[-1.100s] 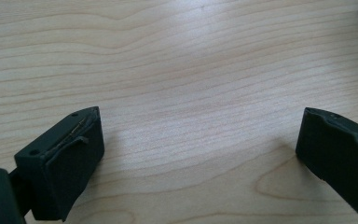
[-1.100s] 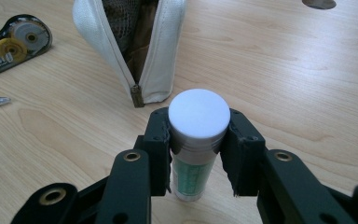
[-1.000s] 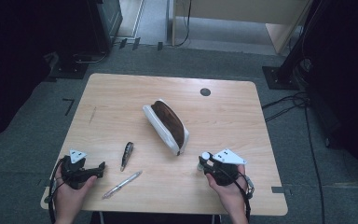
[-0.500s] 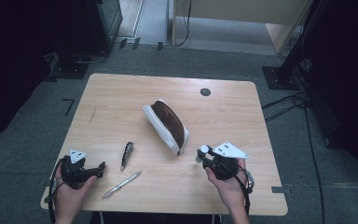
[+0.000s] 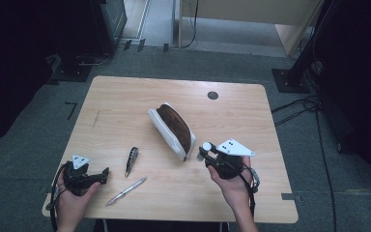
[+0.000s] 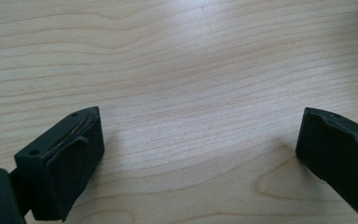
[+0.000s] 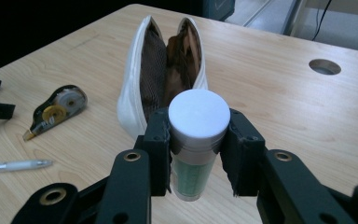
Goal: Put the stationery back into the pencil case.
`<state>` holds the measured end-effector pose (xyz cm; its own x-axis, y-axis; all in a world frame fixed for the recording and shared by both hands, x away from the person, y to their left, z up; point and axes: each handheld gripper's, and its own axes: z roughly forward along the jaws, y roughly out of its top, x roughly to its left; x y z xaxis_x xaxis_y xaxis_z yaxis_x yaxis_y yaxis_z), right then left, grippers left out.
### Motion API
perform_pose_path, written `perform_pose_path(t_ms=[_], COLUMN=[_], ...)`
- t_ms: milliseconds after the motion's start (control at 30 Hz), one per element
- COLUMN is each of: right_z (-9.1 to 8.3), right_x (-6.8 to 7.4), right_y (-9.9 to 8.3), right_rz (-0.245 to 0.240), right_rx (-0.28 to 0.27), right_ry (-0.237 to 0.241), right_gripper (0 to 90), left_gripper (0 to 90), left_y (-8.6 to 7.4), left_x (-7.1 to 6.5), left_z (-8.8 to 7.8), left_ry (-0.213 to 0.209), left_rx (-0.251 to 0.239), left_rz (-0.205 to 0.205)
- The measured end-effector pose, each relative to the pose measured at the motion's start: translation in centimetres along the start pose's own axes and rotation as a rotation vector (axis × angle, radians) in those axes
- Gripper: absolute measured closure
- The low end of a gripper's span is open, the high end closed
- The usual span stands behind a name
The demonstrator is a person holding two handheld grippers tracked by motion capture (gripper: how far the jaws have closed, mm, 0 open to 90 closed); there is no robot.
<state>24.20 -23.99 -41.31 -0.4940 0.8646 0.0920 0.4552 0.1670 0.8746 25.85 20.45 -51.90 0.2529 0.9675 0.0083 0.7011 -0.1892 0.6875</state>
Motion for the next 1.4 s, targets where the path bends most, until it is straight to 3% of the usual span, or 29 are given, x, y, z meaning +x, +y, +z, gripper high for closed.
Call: perform_pose_path(t_ms=[767,1400], right_z=[1.5,5.8], right_x=[1.7,1.9], right_y=[4.9,5.5], right_rz=[-0.051,-0.045], right_rx=[-0.066,-0.035], right_ry=[0.033,0.020], right_gripper=[65.6,65.5], left_gripper=[1.2,1.2], left_y=[0.0,0.0], left_x=[0.0,0.0], left_z=[0.0,0.0], left_ry=[0.000,0.000], left_rx=[0.002,0.000], left_rz=[0.001,0.001])
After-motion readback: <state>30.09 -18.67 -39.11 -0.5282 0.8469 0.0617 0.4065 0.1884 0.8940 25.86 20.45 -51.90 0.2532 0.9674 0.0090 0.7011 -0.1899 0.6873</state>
